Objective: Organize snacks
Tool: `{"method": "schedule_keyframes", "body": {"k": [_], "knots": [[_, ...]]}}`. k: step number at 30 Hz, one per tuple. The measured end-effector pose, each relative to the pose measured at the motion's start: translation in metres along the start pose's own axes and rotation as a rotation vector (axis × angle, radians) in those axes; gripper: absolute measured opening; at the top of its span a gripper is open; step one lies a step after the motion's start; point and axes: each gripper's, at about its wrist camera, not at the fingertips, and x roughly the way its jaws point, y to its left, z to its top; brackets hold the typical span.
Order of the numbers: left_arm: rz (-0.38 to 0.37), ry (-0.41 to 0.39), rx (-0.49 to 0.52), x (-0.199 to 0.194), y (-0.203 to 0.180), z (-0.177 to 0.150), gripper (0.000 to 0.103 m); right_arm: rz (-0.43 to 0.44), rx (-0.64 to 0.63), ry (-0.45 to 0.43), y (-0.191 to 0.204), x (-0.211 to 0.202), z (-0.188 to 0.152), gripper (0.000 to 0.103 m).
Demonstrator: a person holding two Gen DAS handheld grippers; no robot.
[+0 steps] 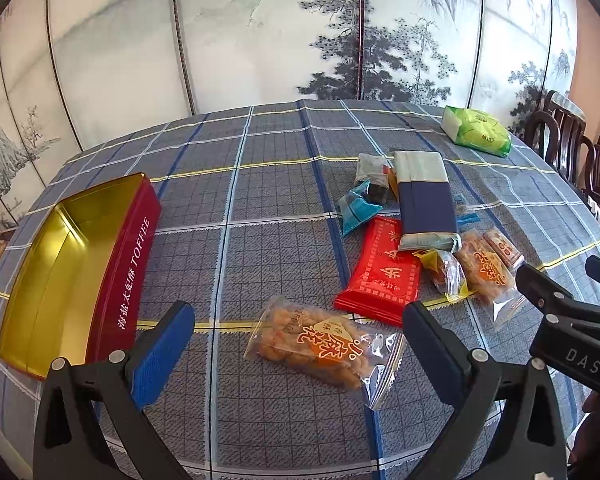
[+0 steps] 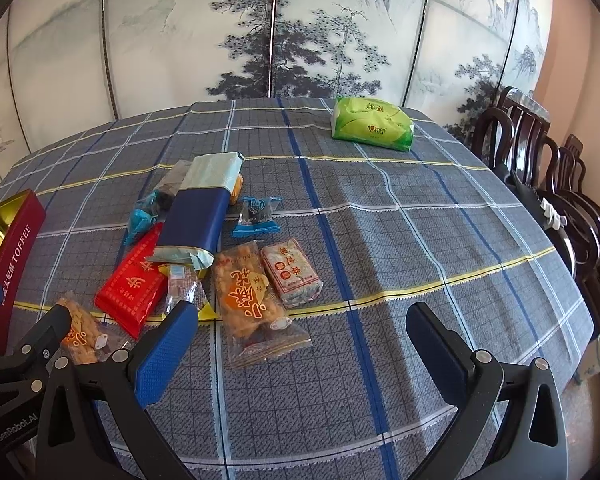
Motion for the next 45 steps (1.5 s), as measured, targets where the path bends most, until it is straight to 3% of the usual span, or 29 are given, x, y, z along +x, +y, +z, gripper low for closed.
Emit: {"method": "schedule_keyframes", "body": {"k": [24,30,36,45], "knots": [[-0.004,0.029,0.011,0.014,0.005,-0.006,0.103,-0.002,0.014,-0.005,-0.005,-0.002,0.002,0.103],[-0.121,0.100,-0.033,0.032,0.022,-0.016,0.103,0.032,0.034,0.003,-0.014,0.004,-0.003,0.103],[-0.112,0.110,-0.059,0.036,0.029,-0.026,0.102,0.066,0.068,0.003,-0.025,0.009,-0.009,0.103],[-0.155,0.127,0.125,0.045,0.003,-0.023,0.102,0.109,0.104,0.005,-0.036,0.011,-0.013,0.103]]}}
